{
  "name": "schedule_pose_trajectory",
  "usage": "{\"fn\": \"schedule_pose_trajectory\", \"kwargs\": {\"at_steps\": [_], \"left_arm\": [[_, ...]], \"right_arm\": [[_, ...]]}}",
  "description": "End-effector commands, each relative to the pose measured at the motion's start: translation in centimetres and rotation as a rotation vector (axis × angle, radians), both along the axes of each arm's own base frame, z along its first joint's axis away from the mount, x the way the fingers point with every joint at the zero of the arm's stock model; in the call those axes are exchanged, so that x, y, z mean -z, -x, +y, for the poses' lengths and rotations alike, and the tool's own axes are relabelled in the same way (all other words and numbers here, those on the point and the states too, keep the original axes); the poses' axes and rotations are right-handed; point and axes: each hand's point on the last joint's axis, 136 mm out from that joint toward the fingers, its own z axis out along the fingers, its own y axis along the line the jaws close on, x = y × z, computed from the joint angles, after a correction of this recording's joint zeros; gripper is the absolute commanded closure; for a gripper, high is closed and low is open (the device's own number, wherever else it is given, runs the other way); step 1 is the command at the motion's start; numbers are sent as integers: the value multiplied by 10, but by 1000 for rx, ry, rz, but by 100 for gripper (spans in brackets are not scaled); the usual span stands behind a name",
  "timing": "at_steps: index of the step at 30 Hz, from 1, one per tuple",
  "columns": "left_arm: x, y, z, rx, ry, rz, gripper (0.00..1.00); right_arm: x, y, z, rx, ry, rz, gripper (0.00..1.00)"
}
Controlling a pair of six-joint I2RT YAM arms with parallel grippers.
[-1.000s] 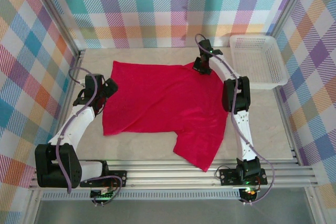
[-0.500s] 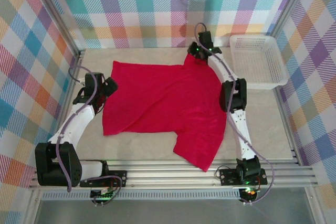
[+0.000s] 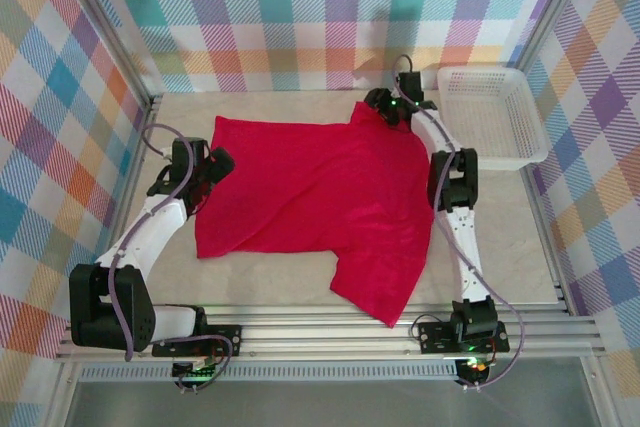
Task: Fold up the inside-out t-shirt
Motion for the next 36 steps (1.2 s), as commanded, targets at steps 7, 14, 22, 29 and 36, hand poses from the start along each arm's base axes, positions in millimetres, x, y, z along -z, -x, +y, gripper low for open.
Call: {"fn": "schedule_pose_trajectory", "kwargs": {"at_steps": [7,14,22,29,36], "left_arm": [[-2,-2,-11,40,8,-7,8],[4,-6,-12,51,-6,17,8],[4,-10,-11,56,-24,27,7],[5,-15,-11,55,-26,24,7],[12,-18,-11,55,-28,37,7]], "right_arm": [[-35,26,8,-120,127,-41,43],[-15,23,-2,-95,199,-9,42],[14,18,-9,-57,237,45,42],[29,13,-10,-52,247,42,41],[11,-26,0,-5,161,-117,38]]}}
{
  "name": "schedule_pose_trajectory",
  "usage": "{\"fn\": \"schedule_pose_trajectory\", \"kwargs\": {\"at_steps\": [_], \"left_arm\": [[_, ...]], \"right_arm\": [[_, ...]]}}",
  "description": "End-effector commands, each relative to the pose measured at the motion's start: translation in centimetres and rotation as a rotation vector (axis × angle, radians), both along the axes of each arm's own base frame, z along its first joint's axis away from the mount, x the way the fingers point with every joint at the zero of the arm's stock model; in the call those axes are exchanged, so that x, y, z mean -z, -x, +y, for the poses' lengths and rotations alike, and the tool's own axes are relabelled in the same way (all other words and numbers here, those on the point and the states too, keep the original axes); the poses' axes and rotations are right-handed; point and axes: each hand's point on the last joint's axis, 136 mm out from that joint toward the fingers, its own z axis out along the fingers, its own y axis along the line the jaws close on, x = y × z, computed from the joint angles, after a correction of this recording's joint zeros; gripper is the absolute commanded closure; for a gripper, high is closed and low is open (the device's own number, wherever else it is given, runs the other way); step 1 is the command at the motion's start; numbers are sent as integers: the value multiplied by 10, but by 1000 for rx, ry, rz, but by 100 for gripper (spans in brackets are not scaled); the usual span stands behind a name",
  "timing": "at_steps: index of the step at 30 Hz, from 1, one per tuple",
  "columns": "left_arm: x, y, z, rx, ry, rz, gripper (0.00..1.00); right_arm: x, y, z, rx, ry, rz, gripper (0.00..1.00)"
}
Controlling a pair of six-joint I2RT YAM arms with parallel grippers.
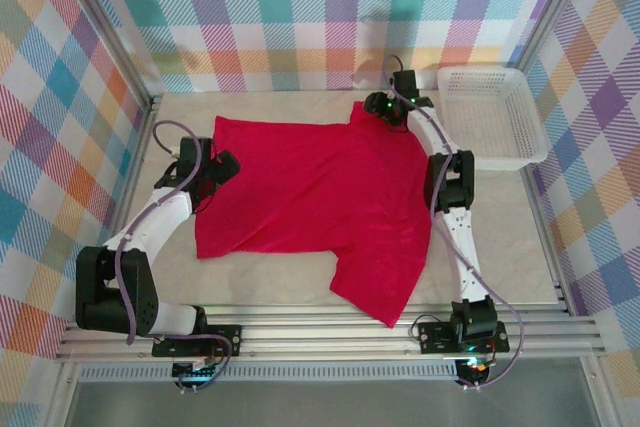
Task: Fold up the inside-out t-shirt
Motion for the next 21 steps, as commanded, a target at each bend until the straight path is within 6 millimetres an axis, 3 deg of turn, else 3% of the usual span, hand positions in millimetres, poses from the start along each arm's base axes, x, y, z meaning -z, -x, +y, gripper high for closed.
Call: {"fn": "schedule_pose_trajectory", "kwargs": {"at_steps": [1,5,7,9,12,15,17,19,21], "left_arm": [[-11,-11,-3,13,-14,-35,7],[-6,-10,-1,11,-31,-17,7],[-4,-9,1,14,-47,-5,7],[-5,-8,3,14,-63,0,7],[-11,-5,1,27,-60,6,7],[-20,-7,-13,81,0,-18,7],[-21,-4,-22,115,32,-14,8],[-15,3,-27,123,57,5,8],[-5,7,-32,140,86,24,8]], "right_arm": [[0,-21,5,36,-60,-77,38],[0,-37,2,108,-122,-126,40],[-11,-41,3,113,-142,-153,40],[-30,-41,3,96,-144,-177,40],[-78,-32,6,30,-167,-199,40],[-127,-5,12,-48,-187,-166,32],[-146,20,16,-90,-192,-113,28],[-149,52,21,-133,-211,-28,26],[-140,83,26,-153,-207,57,24]]}}
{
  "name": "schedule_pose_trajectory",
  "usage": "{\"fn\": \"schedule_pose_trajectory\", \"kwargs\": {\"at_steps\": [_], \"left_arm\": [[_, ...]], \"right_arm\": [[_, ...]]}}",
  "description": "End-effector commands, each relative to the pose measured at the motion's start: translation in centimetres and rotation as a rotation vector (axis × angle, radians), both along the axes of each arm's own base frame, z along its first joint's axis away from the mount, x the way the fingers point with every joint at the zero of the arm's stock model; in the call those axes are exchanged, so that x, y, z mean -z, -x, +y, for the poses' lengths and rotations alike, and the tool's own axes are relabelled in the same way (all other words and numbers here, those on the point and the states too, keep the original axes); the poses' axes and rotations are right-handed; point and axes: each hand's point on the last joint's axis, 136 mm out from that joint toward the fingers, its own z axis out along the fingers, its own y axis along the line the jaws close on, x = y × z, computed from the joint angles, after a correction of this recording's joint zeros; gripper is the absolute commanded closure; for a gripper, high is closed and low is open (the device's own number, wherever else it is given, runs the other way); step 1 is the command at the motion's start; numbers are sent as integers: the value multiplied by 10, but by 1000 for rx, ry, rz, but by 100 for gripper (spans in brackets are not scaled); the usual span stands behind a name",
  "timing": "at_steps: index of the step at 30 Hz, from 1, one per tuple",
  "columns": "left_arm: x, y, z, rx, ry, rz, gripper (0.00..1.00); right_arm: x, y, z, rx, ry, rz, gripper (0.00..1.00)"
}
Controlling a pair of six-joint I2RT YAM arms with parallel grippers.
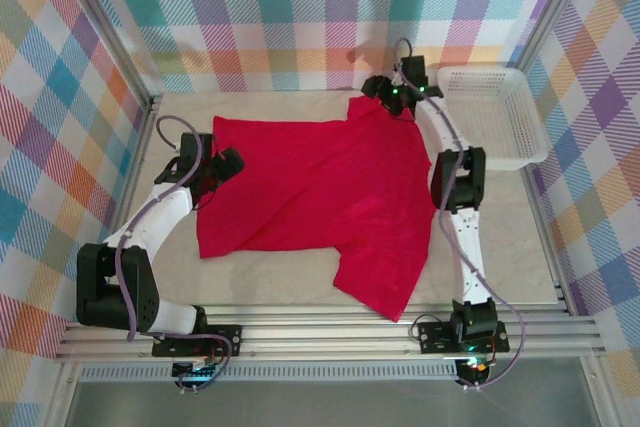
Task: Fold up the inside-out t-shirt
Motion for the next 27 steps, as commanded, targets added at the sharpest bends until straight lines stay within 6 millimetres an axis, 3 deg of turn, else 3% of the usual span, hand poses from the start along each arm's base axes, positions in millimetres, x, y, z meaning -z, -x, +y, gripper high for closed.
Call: {"fn": "schedule_pose_trajectory", "kwargs": {"at_steps": [1,4,7,10,13,17,21,27], "left_arm": [[9,11,-19,68,62,38,9],[28,6,-22,83,66,110,10],[45,-8,-16,60,22,168,10],[63,-28,-5,18,-26,236,11],[81,-50,5,-29,-30,297,11],[100,-79,19,-84,-2,330,12],[120,-112,27,-84,-2,353,11],[140,-166,29,-39,3,353,12]], "right_arm": [[-48,61,16,-113,-37,39,23],[-27,103,16,-118,2,105,20],[1,136,1,-73,47,189,18],[28,161,-15,-34,108,267,16],[57,172,-32,16,153,338,12],[90,162,-53,64,170,408,12],[120,138,-69,95,200,472,11],[138,100,-84,121,254,496,11]]}}
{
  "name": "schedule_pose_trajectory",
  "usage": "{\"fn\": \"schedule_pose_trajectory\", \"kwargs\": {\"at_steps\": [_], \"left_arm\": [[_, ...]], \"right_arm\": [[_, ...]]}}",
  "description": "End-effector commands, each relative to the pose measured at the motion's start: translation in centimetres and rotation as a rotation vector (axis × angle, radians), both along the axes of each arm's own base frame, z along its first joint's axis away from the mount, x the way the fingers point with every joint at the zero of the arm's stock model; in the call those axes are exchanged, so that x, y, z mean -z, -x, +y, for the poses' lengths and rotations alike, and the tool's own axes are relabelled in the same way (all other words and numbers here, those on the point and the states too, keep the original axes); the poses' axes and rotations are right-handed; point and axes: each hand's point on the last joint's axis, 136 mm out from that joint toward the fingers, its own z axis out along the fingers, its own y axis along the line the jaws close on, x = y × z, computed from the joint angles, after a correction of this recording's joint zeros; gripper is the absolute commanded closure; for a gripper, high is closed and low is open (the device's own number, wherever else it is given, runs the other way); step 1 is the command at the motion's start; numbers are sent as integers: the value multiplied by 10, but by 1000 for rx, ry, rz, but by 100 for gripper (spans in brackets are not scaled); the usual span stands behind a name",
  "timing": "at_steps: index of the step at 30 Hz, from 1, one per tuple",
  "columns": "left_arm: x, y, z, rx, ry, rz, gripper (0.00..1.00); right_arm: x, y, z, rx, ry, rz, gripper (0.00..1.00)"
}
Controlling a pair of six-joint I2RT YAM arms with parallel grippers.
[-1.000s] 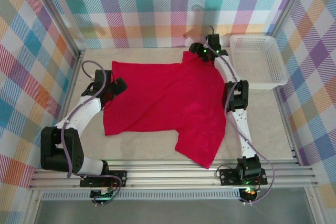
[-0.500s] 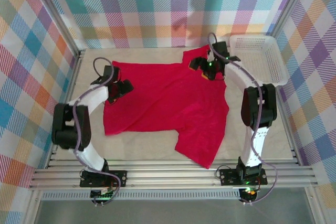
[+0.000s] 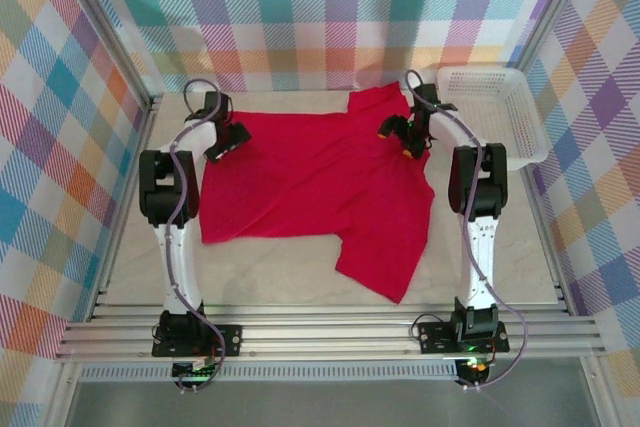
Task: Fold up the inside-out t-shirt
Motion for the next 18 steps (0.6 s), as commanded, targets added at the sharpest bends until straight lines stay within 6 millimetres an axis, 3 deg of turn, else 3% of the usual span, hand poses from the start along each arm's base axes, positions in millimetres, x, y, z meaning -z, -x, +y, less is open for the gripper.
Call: {"fn": "schedule_pose_trajectory", "kwargs": {"at_steps": [1,5,9,11,14,16,18], "left_arm": [[33,-3,0,41,47,88,16],[16,-13,-5,73,65,60,17],[-31,2,1,77,28,31,16],[-59,23,10,53,-19,26,19],[-96,75,30,-39,-98,22,22],[-106,119,35,-95,-95,26,25],[-100,157,31,-113,-59,38,28]], "right_arm": [[38,6,-19,7,89,114,11],[21,0,-17,-11,88,108,10],[-24,9,-5,-49,38,50,10],[-52,21,7,-87,17,19,10],[-87,52,23,-143,17,-18,9],[-100,80,32,-174,28,-30,11],[-105,109,36,-185,46,-32,14]]}}
